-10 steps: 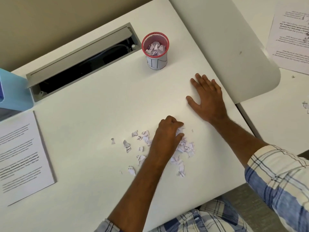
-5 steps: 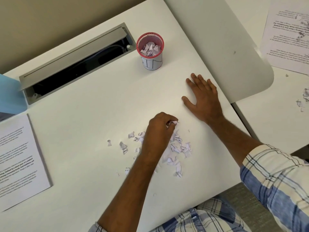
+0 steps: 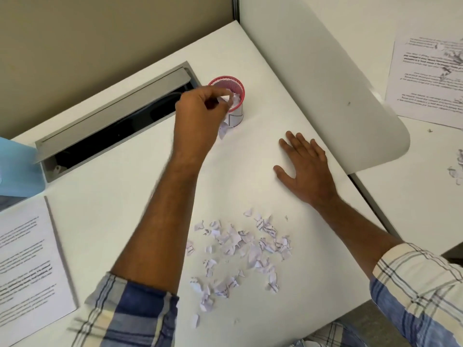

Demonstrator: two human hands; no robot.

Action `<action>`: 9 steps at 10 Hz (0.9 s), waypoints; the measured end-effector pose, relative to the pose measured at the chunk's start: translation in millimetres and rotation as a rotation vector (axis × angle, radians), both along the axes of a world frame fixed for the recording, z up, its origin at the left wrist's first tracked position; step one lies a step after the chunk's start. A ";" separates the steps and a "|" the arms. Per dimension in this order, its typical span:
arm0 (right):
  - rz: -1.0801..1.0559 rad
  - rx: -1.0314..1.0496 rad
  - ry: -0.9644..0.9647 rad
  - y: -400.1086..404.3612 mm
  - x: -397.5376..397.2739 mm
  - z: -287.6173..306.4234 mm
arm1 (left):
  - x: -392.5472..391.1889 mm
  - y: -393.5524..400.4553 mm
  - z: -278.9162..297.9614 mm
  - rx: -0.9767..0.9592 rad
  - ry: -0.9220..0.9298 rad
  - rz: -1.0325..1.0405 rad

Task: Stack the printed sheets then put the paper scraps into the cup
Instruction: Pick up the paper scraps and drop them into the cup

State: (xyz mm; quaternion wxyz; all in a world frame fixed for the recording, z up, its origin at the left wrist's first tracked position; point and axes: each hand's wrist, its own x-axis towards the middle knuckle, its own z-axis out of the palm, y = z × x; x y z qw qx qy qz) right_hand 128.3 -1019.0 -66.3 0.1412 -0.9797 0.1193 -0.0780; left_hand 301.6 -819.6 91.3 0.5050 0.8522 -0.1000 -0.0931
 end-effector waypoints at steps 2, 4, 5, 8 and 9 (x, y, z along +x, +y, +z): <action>0.002 -0.013 -0.008 -0.6 -0.2 -0.7 | 63.7 -23.7 5.8 0.004 -0.115 -0.003; 0.004 -0.009 -0.002 -0.3 -0.6 -0.5 | 73.5 -33.2 -15.8 0.146 -0.115 -0.064; 0.004 -0.013 -0.002 -0.2 -0.8 -0.5 | 68.1 -27.7 -25.5 0.233 -0.078 -0.116; -0.002 -0.010 -0.006 0.1 -1.0 -0.4 | 48.2 -11.5 -16.9 0.068 -0.082 0.049; 0.003 -0.015 -0.006 0.8 -1.1 -0.1 | 18.0 6.8 -20.3 -0.019 -0.089 0.058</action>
